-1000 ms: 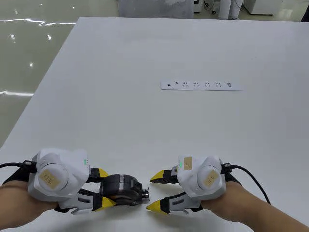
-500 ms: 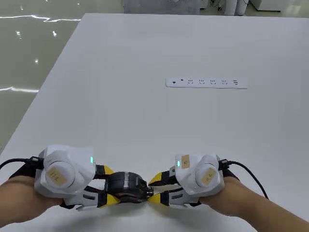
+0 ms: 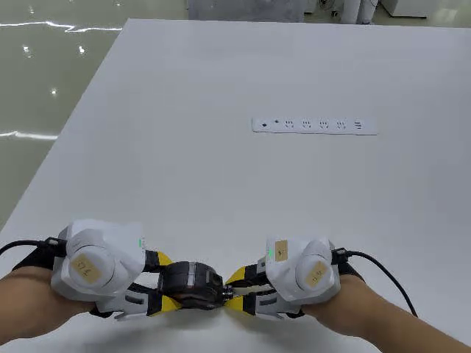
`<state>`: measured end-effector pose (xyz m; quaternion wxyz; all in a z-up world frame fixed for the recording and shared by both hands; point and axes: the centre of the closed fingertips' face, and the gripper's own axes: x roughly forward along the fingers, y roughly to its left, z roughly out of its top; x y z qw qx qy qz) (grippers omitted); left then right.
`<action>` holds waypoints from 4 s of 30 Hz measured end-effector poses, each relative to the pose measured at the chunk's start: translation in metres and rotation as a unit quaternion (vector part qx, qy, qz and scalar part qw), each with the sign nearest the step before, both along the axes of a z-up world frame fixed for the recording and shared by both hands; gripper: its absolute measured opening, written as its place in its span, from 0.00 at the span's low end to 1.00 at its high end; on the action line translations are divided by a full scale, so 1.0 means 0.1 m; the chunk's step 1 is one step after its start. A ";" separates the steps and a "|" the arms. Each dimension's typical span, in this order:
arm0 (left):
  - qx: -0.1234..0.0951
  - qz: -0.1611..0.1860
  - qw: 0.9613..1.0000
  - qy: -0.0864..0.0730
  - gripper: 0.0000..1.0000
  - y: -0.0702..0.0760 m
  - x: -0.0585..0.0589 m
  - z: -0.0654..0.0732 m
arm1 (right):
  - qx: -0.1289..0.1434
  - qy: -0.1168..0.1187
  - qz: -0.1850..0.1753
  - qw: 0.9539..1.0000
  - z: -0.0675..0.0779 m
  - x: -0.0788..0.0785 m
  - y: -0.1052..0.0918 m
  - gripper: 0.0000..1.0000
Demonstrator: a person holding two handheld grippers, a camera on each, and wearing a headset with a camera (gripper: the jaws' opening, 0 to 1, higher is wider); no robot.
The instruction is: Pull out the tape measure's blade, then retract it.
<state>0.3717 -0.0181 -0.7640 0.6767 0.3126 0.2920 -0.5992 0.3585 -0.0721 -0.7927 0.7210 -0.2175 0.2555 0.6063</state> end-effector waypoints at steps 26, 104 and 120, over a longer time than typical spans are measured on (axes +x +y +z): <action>-0.001 0.006 1.000 0.008 0.24 -0.02 0.00 0.00 | -0.004 -0.004 -0.008 1.000 0.01 -0.02 -0.32 0.12; -0.003 0.012 1.000 0.012 0.24 -0.03 0.01 0.00 | -0.072 0.005 -0.087 0.994 0.02 -0.20 -1.88 0.11; -0.004 0.012 1.000 0.011 0.24 -0.04 0.01 0.00 | -0.090 0.007 -0.100 0.991 0.03 -0.24 -2.20 0.11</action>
